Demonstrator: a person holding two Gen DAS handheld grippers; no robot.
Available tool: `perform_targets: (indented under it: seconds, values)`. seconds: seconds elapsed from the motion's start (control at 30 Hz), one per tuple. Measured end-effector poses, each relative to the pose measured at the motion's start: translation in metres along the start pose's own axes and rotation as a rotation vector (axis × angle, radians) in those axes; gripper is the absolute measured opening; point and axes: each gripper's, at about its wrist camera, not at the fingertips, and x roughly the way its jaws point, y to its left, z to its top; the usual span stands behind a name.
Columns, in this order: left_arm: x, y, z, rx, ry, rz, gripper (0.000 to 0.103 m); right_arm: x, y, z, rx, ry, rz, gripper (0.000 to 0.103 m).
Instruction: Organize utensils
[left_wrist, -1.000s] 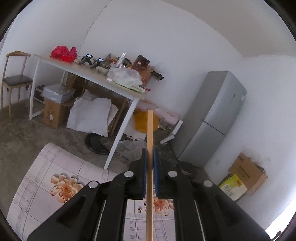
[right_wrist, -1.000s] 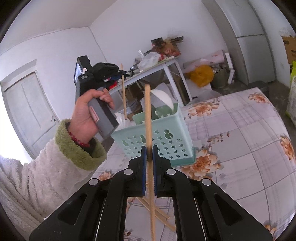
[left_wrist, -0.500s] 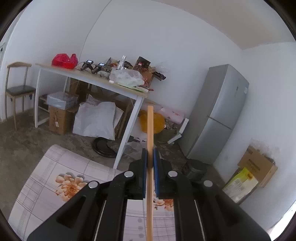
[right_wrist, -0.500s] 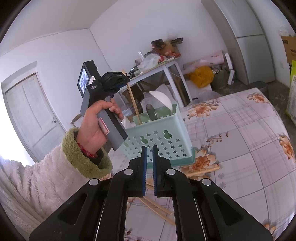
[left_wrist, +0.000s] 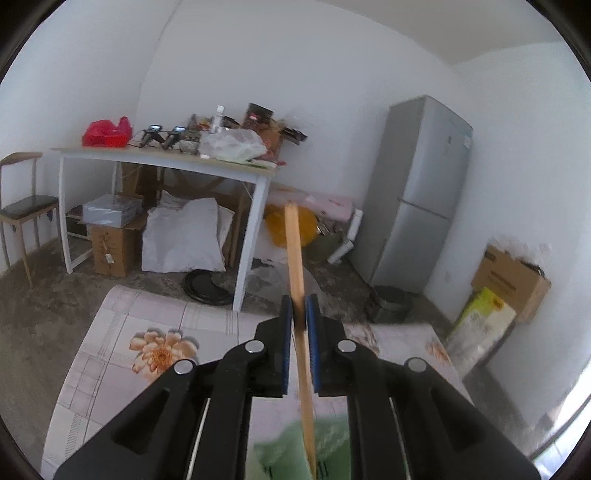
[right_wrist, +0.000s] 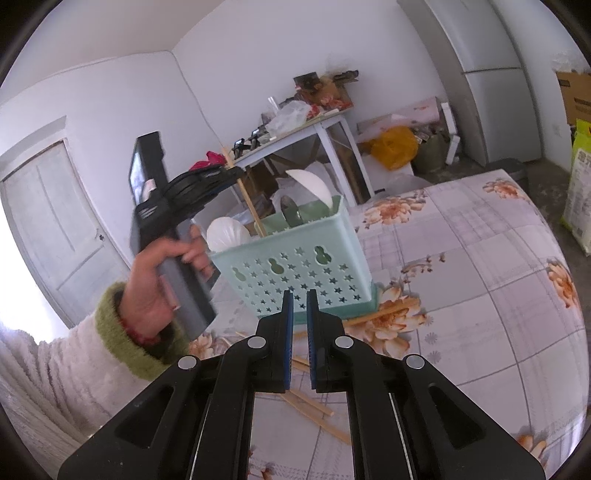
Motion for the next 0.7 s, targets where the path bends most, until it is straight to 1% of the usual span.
perform_targets:
  seconds: [0.03, 0.07, 0.1, 0.13, 0.2, 0.23, 0.3, 0.4, 0.5, 0.6, 0.67, 0.7]
  values:
    - [-0.004, 0.000, -0.003, 0.005, 0.009, -0.008, 0.010, 0.000, -0.001, -0.001, 0.003, 0.005, -0.001, 0.007]
    - [-0.009, 0.001, -0.006, 0.011, 0.023, -0.021, 0.018, 0.001, -0.001, -0.002, 0.003, 0.009, -0.003, 0.007]
    - [-0.015, 0.002, -0.009, 0.015, 0.033, -0.032, 0.028, 0.002, -0.001, -0.003, 0.003, 0.011, -0.006, 0.007]
    - [-0.021, 0.004, -0.013, 0.021, 0.039, -0.040, 0.032, 0.002, -0.001, -0.004, 0.003, 0.016, -0.009, 0.007]
    - [-0.032, 0.006, -0.017, 0.033, 0.045, -0.054, 0.047, 0.003, -0.001, -0.005, 0.004, 0.022, -0.012, 0.007]
    - [-0.038, 0.007, -0.020, 0.038, 0.045, -0.060, 0.050, 0.004, -0.001, -0.006, 0.004, 0.025, -0.014, 0.007]
    - [-0.051, 0.008, -0.026, 0.058, 0.044, -0.067, 0.061, 0.006, 0.000, -0.007, 0.006, 0.034, -0.018, 0.008]
    - [-0.066, 0.010, -0.034, 0.079, 0.049, -0.074, 0.071, 0.011, 0.001, -0.010, 0.016, 0.052, -0.018, 0.010]
    - [-0.085, 0.013, -0.045, 0.113, 0.043, -0.071, 0.077, 0.016, 0.002, -0.012, 0.022, 0.078, -0.023, 0.013]
    - [-0.101, 0.017, -0.057, 0.146, 0.045, -0.071, 0.081, 0.022, 0.003, -0.015, 0.021, 0.103, -0.032, 0.021]
    - [-0.109, 0.020, -0.065, 0.159, 0.055, -0.064, 0.083, 0.027, 0.004, -0.017, 0.010, 0.125, -0.030, 0.030]
    - [-0.113, 0.023, -0.071, 0.163, 0.067, -0.056, 0.083, 0.030, 0.006, -0.018, -0.008, 0.139, -0.031, 0.032]
